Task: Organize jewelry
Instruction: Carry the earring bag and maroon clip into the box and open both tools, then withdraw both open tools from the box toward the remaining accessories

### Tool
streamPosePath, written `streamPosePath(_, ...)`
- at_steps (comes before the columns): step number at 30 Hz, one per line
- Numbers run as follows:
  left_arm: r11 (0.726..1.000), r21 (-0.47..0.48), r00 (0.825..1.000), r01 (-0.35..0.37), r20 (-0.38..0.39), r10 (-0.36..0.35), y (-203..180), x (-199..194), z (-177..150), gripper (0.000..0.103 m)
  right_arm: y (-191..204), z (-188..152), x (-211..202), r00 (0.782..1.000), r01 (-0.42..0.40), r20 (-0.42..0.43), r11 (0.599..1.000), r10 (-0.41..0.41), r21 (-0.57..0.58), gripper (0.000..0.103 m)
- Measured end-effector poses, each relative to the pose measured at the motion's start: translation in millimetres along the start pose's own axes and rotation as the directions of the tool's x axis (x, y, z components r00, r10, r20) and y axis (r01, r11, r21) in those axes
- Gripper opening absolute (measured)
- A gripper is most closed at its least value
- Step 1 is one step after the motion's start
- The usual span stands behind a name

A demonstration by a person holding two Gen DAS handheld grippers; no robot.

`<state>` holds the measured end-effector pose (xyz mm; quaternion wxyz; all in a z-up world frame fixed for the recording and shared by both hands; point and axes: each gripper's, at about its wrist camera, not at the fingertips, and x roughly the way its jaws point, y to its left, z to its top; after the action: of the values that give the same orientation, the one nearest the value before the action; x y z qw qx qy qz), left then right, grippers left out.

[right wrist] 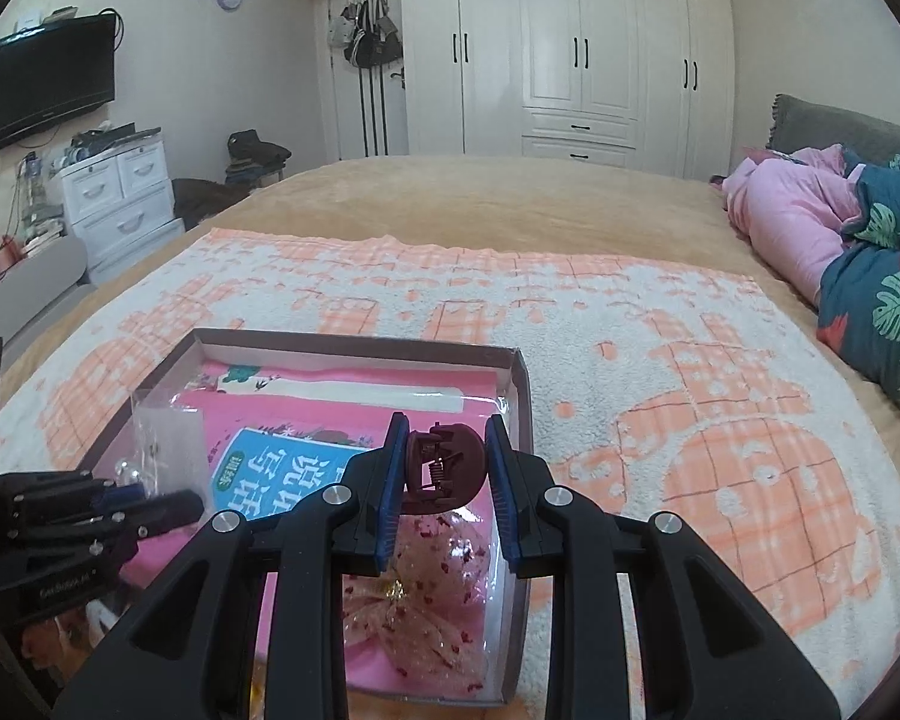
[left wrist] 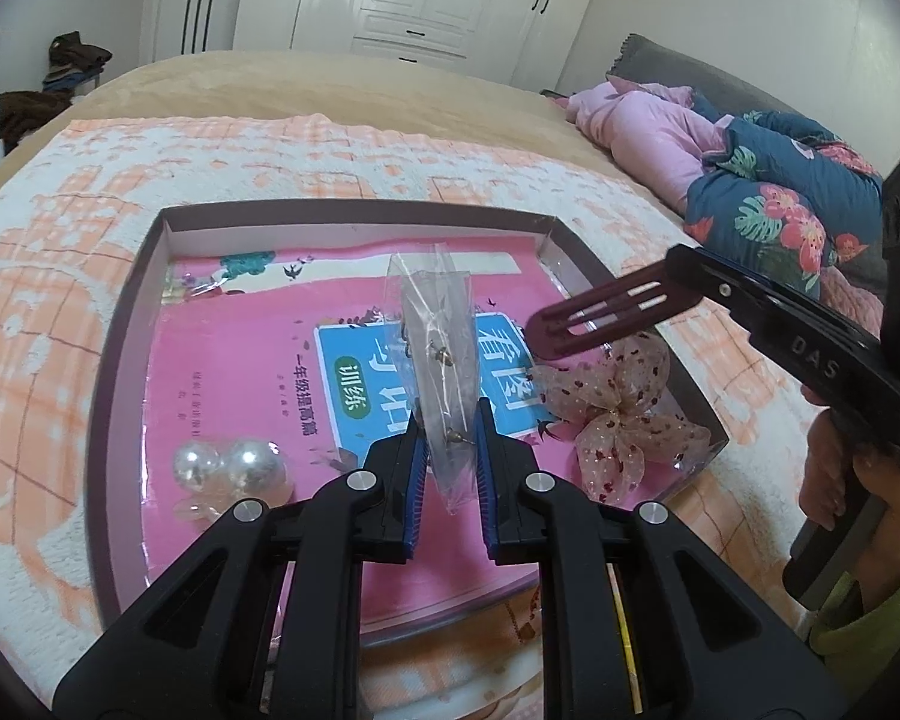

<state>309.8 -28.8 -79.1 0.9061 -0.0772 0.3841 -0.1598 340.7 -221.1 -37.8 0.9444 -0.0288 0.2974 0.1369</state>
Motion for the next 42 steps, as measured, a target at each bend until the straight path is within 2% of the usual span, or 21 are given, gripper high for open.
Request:
streamPosePath(10,1.0,0.005,1.0,0.009,-0.022,-0.009,-1,7,-2,0.009,-8,-7,17,0.999,0.01,-0.032,0.998,-0.008,0.064,0.025)
streamPosePath(14,1.0,0.001,1.0,0.007,-0.026,-0.007,0,8,-2,0.023,-10,-14,18,0.998,0.016,-0.06,0.997,-0.012,0.073,0.025)
streamPosePath(26,1.0,-0.001,1.0,0.01,-0.009,-0.01,0,-1,-2,0.035,-10,-35,13,0.994,0.044,-0.105,0.995,-0.036,0.084,0.027)
streamPosePath(31,1.0,-0.005,1.0,0.005,0.005,-0.005,1,-8,-2,0.04,-12,-38,4,0.995,0.051,-0.093,0.995,-0.043,0.086,0.04)
streamPosePath(37,1.0,-0.007,1.0,0.006,0.016,-0.006,-1,-16,-5,0.04,-12,-39,-8,0.996,0.052,-0.073,0.994,-0.046,0.091,0.05)
streamPosePath(40,1.0,-0.008,1.0,0.007,0.025,-0.007,-2,-20,-5,0.045,-12,-38,-19,0.998,0.048,-0.048,0.995,-0.044,0.092,0.062)
streamPosePath(42,1.0,-0.009,0.999,0.007,0.032,-0.006,-3,-23,-6,0.048,-11,-38,-26,0.999,0.044,-0.033,0.994,-0.041,0.1,0.064)
